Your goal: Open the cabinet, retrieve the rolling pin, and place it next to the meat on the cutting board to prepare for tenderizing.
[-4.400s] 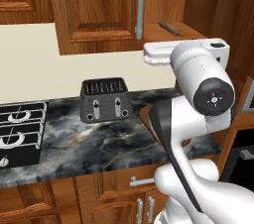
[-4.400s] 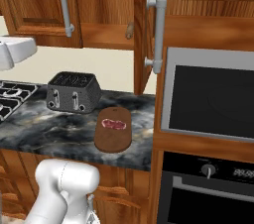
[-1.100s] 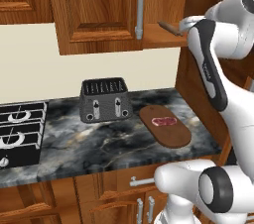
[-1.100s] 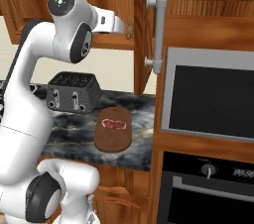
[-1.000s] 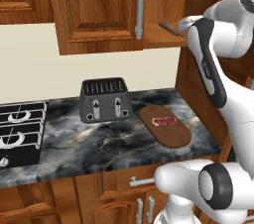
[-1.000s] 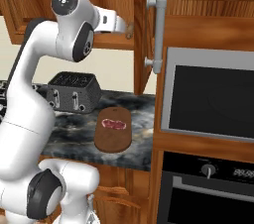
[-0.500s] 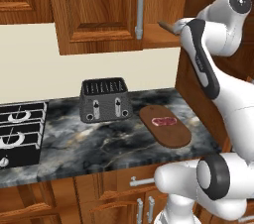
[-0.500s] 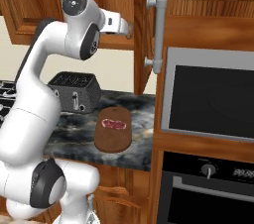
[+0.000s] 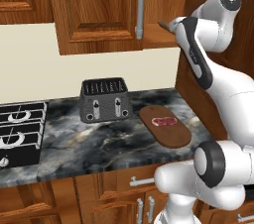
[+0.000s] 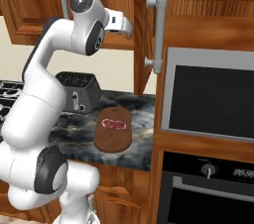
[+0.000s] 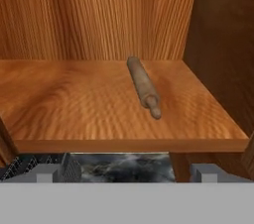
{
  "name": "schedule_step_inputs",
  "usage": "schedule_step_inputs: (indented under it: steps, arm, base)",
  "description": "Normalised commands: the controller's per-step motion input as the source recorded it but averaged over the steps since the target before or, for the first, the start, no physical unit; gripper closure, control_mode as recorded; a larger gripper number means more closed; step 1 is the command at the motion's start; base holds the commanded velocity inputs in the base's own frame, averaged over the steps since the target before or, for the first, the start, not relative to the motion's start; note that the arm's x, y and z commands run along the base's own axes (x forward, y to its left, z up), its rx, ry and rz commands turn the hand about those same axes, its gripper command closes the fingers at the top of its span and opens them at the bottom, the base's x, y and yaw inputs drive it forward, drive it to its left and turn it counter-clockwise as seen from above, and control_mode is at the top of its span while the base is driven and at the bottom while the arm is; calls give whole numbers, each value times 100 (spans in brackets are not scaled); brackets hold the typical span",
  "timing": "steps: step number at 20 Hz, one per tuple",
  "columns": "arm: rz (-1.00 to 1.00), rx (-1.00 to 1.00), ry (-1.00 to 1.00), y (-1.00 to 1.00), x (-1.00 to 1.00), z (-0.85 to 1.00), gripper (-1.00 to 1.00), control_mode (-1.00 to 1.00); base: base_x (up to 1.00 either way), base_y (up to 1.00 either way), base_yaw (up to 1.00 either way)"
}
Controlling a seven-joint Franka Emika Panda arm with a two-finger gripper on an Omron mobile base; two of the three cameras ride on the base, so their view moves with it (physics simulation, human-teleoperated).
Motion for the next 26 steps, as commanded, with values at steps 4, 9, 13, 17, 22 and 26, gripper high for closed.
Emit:
schedule_step_inputs:
  steps: [4, 9, 13, 17, 22, 26]
  arm:
    - [1, 0, 3, -6, 29, -5, -100, -100]
    - [1, 0, 2, -8, 23, -9, -100, -100]
    - [0, 0, 1, -6, 25, -11, -100, -100]
    - [0, 0, 2, -1, 30, -9, -100, -100]
    - [1, 0, 1, -2, 30, -5, -100, -100]
    - [0, 0, 3, -10, 28, -3, -100, -100]
  base:
    - [0, 0, 0]
    - [0, 0, 0]
    - [0, 0, 0]
    - [0, 0, 0]
    - [0, 0, 0]
    - [0, 0, 0]
